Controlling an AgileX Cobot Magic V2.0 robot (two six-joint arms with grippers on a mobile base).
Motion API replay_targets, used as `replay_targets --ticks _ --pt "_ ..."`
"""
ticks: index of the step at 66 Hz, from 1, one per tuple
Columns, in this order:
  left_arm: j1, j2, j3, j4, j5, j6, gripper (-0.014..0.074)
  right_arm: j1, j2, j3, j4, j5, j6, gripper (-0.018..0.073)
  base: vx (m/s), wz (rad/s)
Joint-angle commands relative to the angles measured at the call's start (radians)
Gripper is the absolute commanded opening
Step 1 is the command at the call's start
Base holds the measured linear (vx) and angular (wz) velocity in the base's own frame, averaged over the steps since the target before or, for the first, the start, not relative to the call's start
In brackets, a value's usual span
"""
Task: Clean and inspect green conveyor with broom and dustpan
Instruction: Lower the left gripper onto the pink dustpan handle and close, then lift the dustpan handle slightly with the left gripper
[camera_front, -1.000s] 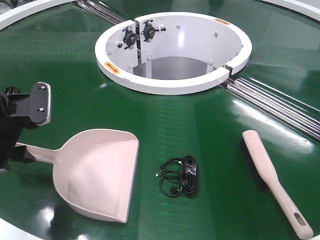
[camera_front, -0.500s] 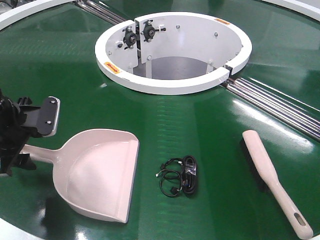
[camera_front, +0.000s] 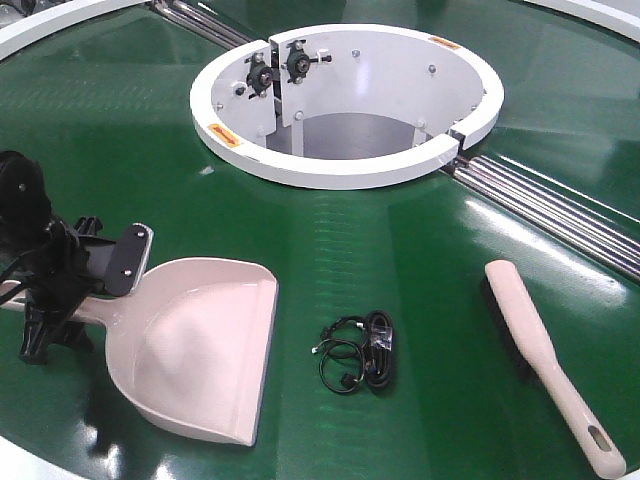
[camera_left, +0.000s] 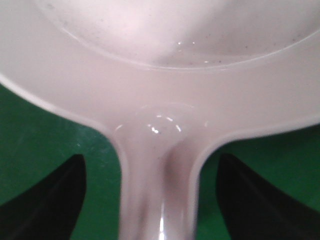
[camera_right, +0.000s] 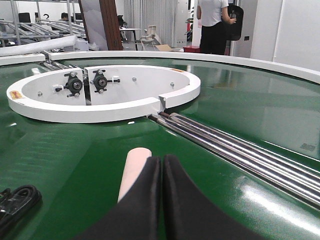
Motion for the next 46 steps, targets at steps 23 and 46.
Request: replay_targets --ticks 23,46 --pt "-0.017 -0.087 -0.028 0.031 0.005 -0.001 -0.0009 -0.004 -0.018 0.022 -0.002 -0.075 -0.006 -0.001 0.0 0.0" --pt "-0.069 -0.181 -0.037 -0.004 0.04 -0.146 -0.0008 -0.004 -0.018 0.022 -0.002 -0.075 -0.006 -0.001 0.0 0.0"
